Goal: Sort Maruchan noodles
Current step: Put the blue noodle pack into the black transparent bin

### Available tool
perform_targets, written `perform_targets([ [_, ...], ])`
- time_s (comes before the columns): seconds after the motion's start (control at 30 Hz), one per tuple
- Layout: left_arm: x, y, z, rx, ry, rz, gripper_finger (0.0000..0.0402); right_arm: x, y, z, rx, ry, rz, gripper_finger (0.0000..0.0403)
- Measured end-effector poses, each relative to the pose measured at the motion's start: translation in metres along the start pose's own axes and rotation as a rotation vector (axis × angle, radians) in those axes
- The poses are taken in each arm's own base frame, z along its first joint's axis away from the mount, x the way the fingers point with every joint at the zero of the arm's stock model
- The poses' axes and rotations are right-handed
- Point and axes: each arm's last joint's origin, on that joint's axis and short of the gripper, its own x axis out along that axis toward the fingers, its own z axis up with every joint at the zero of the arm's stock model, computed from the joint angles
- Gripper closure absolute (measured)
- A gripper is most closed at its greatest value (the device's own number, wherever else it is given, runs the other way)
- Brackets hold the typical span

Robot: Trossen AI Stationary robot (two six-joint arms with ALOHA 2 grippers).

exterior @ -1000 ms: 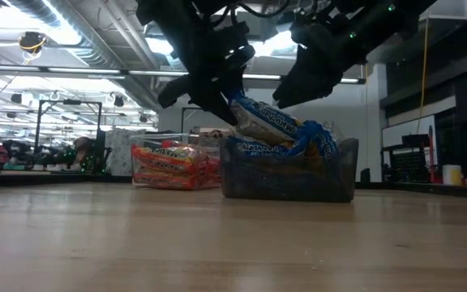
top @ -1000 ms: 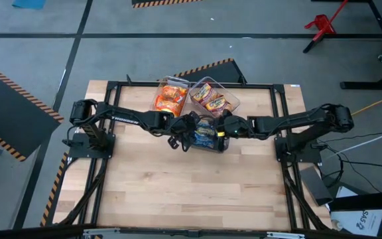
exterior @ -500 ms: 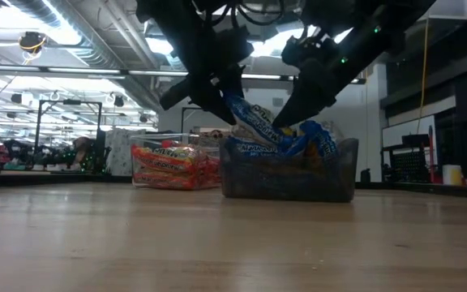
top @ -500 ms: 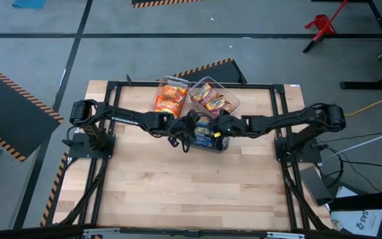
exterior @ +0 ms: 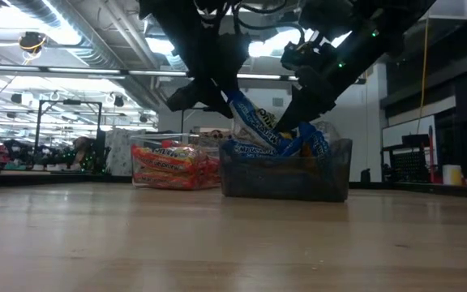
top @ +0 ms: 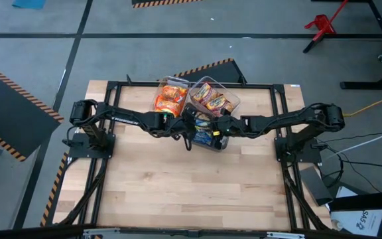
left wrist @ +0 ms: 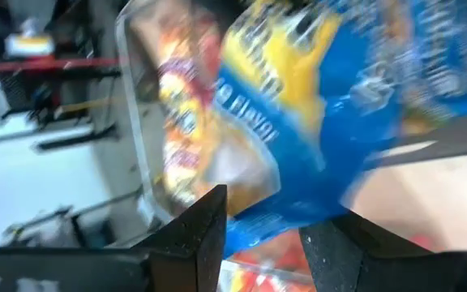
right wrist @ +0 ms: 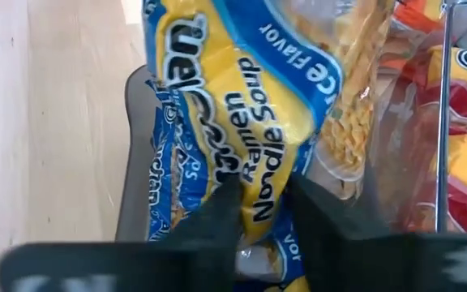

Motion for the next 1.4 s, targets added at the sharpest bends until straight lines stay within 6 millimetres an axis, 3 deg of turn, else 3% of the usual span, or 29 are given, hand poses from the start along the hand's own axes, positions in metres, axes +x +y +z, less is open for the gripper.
perform_targets([
  [0.17,0.000,0.003,-0.001,-0.010,0.062,0.055,0.0260,0.000,0.000,0.001,0.033,0.000,0.000,0.0387],
  [0.47,0.000,0.003,-0.002,-0.026,0.064,0.058,0.0260,-0.018,-0.003,0.033,0.003,0.112,-0.058,0.0399],
  [0.73,0.003,0.004,-0.004,-0.262,-0.001,0.009,0.0260,-0.040,-0.008,0.050,0.011,0.255,-0.112,0.0400],
  [1.13,0.005,0.005,-0.008,-0.414,0.052,0.043,0.0260,-0.028,-0.001,0.042,0.056,0.303,0.027,0.0392],
  [1.4,-0.005,0.003,-0.006,-0.495,0.202,0.219,0.0260,-0.020,0.002,0.048,0.073,0.231,0.064,0.0306],
])
